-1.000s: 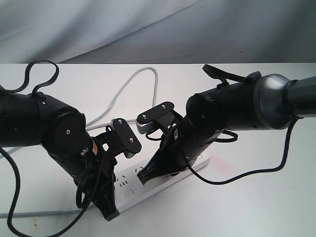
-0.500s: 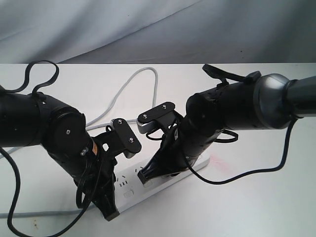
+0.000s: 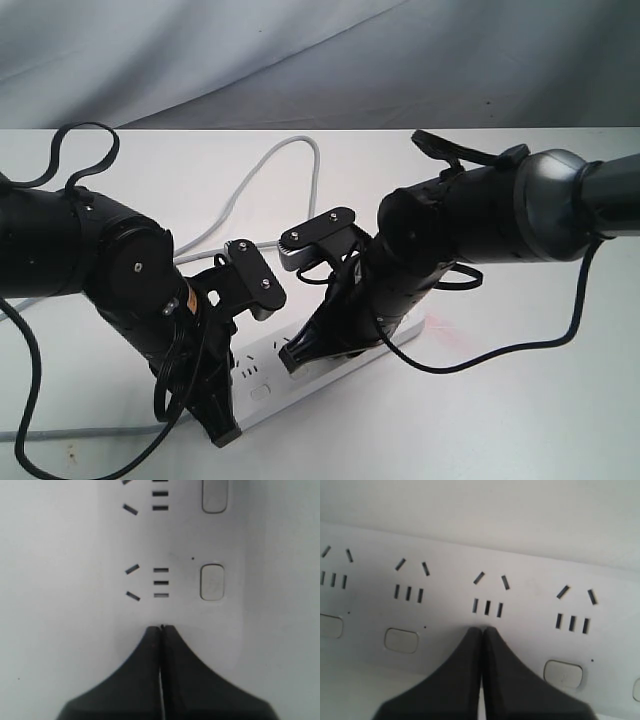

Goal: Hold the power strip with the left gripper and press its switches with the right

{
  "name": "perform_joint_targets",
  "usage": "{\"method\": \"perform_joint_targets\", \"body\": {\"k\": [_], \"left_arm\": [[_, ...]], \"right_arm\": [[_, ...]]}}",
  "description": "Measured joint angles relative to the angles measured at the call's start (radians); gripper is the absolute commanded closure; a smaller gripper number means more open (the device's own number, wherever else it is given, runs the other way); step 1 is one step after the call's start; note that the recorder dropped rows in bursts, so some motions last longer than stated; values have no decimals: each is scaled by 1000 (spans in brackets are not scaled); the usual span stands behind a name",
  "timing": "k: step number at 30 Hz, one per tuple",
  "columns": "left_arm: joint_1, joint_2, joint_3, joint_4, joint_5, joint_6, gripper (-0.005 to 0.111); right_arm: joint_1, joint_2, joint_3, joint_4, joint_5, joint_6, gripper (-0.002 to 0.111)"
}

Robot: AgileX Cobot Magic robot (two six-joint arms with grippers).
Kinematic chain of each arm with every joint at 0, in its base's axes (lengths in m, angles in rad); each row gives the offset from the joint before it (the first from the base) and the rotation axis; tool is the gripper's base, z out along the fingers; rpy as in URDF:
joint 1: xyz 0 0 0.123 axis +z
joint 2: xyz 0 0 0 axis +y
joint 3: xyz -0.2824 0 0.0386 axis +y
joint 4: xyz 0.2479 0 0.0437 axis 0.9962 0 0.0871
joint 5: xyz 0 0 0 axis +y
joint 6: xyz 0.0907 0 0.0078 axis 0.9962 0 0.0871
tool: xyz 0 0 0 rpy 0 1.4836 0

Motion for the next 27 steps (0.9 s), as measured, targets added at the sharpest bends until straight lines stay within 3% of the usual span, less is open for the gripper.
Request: {"method": "perform_joint_targets", "body": {"k": [7, 16, 27], "left_arm": [[0, 0, 0, 0, 2, 0, 107], [0, 0, 0, 0, 2, 0, 107], [0, 0, 0, 0, 2, 0, 107]], "right_arm": [[0, -55, 17, -8, -18, 5, 108], [0, -292, 39, -274, 30, 178, 108], [0, -316, 39, -289, 64, 195, 108]]}}
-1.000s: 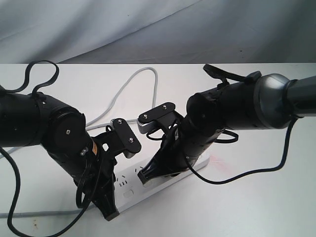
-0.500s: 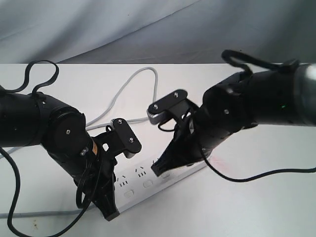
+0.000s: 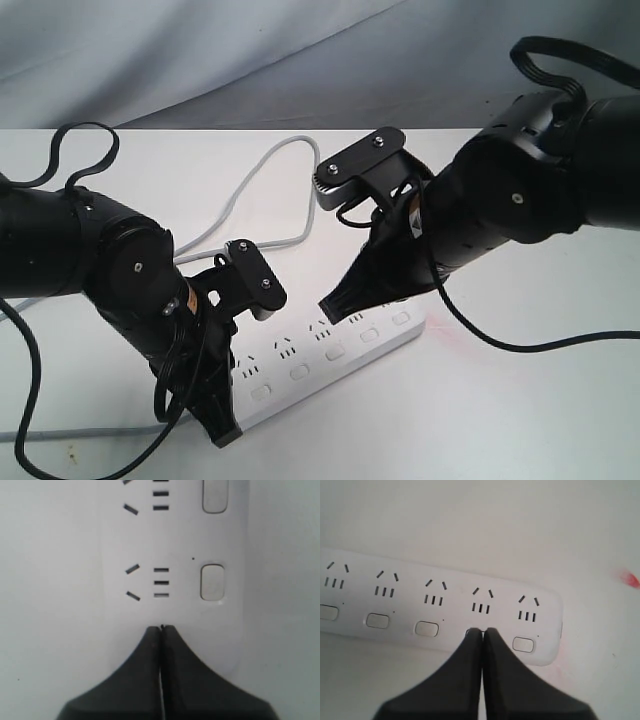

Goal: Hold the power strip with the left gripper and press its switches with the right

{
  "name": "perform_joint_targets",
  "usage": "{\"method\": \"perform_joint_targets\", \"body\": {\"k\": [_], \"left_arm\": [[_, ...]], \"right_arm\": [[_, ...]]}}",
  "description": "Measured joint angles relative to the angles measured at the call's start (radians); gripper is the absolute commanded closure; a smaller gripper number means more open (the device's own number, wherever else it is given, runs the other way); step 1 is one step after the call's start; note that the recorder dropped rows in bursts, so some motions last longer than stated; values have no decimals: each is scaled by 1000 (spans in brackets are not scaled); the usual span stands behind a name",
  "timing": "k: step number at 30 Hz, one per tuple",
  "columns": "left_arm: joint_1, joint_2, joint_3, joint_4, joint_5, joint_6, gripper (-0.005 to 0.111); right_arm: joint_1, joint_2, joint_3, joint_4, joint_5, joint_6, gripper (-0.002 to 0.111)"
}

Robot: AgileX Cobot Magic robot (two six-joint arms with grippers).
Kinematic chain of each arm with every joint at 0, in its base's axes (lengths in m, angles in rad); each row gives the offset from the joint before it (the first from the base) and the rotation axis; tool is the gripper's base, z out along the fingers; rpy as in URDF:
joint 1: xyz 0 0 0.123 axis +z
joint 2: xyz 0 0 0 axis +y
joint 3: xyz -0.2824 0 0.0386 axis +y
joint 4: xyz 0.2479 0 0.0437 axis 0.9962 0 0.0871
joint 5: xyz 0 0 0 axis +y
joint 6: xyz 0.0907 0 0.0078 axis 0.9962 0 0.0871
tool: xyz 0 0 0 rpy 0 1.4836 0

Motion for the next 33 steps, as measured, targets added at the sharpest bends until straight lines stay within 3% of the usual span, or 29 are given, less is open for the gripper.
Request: {"method": "perform_joint_targets", "body": {"k": [13, 20, 33], "left_arm": [[0, -41, -34, 0, 4, -50, 107], [0, -236, -54, 0, -106, -154, 107], [0, -615, -25, 0, -143, -281, 107]], "right_arm": [[0, -38, 0, 41, 13, 29, 108], [0, -205, 1, 41, 54, 100, 108], [0, -525, 1, -113, 161, 260, 108]]}}
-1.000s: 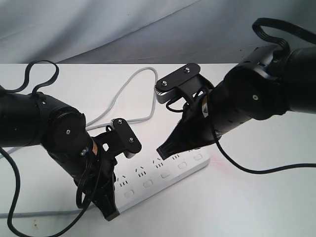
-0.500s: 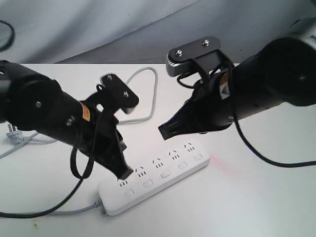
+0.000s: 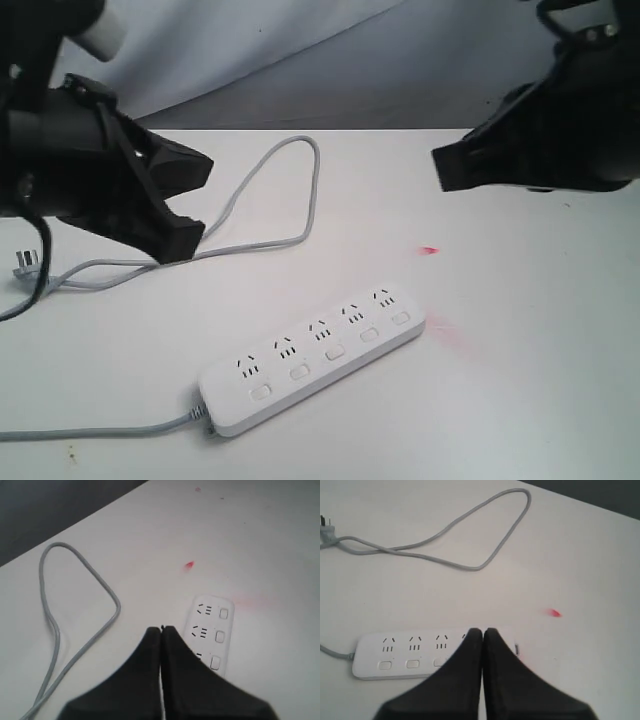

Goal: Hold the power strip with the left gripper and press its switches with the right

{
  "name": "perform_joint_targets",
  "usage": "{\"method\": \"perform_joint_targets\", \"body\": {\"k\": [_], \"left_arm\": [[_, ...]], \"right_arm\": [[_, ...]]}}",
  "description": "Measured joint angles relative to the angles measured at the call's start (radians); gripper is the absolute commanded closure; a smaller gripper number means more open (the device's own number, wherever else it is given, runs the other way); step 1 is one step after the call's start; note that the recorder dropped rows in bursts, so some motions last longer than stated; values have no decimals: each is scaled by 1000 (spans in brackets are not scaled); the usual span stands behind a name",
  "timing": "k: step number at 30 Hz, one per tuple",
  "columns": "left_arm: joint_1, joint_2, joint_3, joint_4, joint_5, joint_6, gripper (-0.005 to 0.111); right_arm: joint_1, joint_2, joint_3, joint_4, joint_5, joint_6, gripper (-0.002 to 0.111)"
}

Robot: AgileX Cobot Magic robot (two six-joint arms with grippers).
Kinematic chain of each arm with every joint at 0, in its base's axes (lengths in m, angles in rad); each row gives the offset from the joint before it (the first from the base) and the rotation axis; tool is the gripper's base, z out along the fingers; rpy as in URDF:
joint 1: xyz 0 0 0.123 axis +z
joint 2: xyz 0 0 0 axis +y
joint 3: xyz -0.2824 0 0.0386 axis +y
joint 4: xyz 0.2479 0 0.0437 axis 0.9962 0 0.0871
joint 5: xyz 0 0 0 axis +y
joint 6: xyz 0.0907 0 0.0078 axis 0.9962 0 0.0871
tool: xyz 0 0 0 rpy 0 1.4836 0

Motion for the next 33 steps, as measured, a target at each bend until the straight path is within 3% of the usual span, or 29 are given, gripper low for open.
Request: {"method": "perform_joint_targets", "body": {"k": [8, 13, 22, 26, 33], "left_arm": [[0, -136, 102, 40, -44, -62, 107], [0, -213, 157, 176, -50, -216, 107], [0, -353, 237, 448, -52, -501, 107], [0, -317, 248, 419, -19, -441, 107], [0, -12, 250, 219, 0, -117, 107]], "right_arm": [[0, -134, 0, -72, 89, 58, 108], [0, -240, 50, -124, 103, 115, 108], [0, -461, 300, -179, 59, 262, 108], [0, -404, 351, -130, 28, 225, 108], [0, -32, 285, -49, -83, 32, 108]]}}
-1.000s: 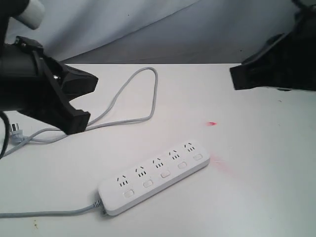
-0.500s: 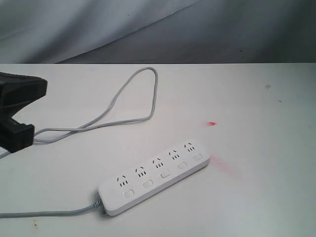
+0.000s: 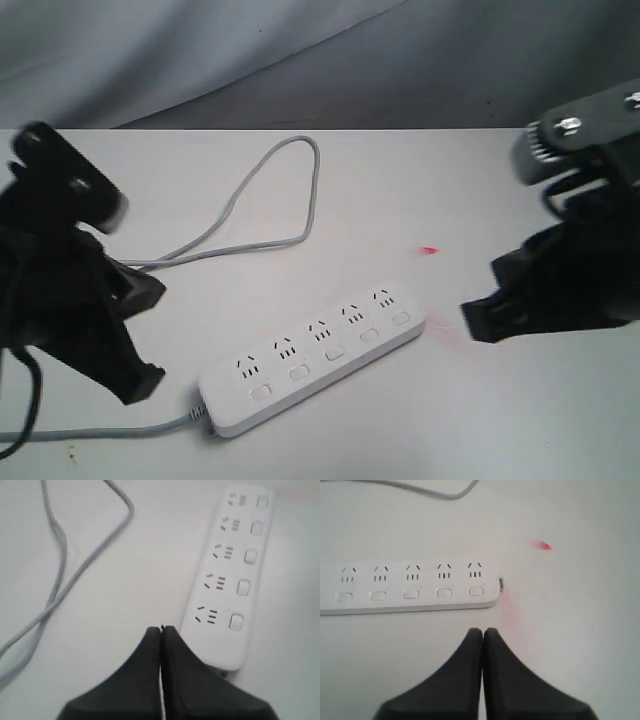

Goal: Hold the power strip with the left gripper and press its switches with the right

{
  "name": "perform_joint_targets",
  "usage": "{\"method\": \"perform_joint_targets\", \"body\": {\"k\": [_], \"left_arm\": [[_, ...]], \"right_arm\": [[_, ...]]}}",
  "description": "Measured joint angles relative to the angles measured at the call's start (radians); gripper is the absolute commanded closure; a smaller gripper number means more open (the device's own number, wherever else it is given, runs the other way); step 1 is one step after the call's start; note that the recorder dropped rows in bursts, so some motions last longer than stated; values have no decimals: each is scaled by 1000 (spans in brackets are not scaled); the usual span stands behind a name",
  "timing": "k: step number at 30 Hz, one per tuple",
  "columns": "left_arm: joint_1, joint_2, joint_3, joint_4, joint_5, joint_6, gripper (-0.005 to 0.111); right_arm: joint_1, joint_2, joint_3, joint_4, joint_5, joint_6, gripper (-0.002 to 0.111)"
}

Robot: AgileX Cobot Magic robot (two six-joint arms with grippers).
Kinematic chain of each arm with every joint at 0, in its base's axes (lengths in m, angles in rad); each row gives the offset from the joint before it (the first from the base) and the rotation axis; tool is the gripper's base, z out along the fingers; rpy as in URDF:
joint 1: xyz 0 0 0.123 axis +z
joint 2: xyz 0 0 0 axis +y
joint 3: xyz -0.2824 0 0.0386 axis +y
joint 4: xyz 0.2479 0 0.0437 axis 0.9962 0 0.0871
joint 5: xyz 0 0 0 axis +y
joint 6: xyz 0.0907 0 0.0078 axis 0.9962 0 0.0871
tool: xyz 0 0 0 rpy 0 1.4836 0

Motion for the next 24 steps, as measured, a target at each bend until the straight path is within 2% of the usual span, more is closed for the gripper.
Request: {"method": "perform_joint_targets", "body": {"k": [5, 9, 14, 21, 24], "left_arm": [[0, 194, -15, -9, -26, 47, 107], [0, 302, -108, -9, -1, 77, 107], [0, 390, -184, -15, 30, 118, 107], [0, 451, -191, -171, 39, 283, 107], [0, 461, -191, -198, 37, 305, 107]], "right_arm": [[0, 258, -59, 8, -81, -90, 108], [0, 438, -138, 28, -98, -160, 108], [0, 552, -233, 192, -104, -359, 108], [-16, 638, -274, 412, -128, -555, 108], [-51, 662, -278, 572, -128, -680, 108]]}}
